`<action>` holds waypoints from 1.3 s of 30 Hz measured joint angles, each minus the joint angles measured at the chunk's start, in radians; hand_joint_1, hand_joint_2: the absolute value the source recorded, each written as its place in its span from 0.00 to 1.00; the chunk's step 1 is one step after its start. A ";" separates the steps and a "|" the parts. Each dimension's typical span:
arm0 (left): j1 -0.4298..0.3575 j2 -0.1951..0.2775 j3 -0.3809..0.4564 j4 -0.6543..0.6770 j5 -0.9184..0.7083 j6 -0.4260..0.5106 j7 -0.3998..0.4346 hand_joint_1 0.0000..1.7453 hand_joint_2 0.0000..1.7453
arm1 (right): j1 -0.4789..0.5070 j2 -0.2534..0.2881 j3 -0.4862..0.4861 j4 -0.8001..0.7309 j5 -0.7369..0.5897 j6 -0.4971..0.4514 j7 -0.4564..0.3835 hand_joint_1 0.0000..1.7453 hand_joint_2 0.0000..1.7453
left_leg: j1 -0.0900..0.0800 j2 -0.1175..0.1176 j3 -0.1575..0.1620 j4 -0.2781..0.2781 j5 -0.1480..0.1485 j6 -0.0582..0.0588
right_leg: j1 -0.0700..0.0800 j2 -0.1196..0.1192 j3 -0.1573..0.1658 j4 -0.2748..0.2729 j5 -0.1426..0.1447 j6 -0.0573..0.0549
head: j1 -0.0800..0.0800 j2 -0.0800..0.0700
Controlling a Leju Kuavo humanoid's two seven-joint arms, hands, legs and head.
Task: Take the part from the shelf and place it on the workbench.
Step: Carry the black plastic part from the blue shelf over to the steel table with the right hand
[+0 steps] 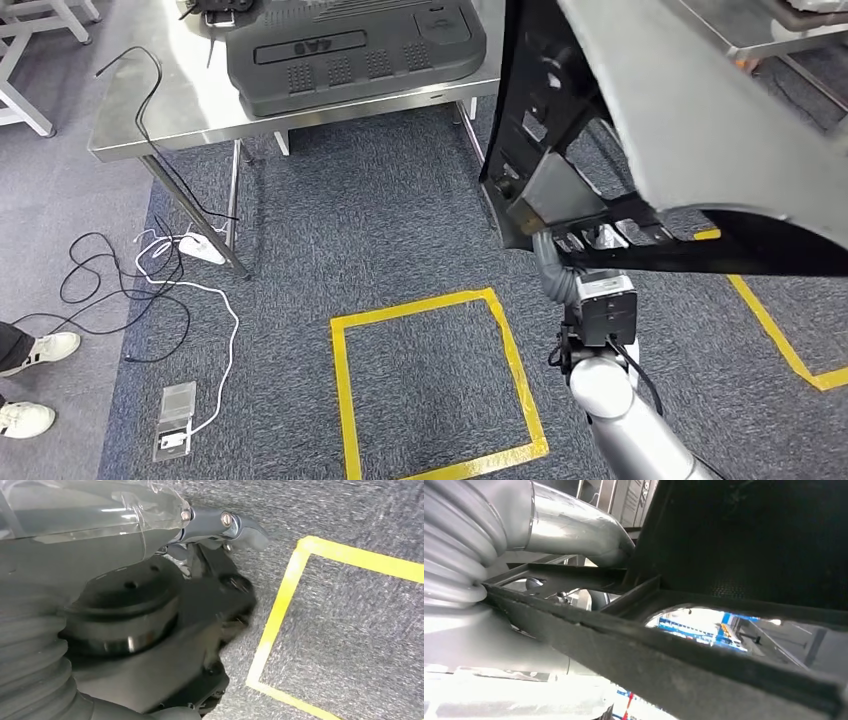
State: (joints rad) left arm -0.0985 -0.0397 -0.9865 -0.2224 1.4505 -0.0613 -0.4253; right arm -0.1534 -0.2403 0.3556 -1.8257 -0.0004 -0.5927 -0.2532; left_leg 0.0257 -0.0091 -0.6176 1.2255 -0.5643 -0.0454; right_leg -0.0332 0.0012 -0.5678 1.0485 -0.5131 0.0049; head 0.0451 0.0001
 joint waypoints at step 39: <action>0.001 0.002 0.003 0.001 -0.010 0.009 -0.002 0.00 1.00 | 0.002 -0.002 0.009 0.000 0.015 0.000 0.017 1.00 1.00 | -0.025 0.003 0.027 -0.138 0.037 0.044 | 0.003 -0.013 -0.024 0.012 0.008 -0.006 | -0.007 0.000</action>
State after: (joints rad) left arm -0.0976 -0.0378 -0.9838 -0.2212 1.4406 -0.0524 -0.4274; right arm -0.1511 -0.2424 0.3643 -1.8257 0.0149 -0.5928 -0.2360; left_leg 0.0008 -0.0065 -0.5901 1.0879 -0.5275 -0.0016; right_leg -0.0301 -0.0118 -0.5917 1.0608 -0.5056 -0.0007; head 0.0385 0.0000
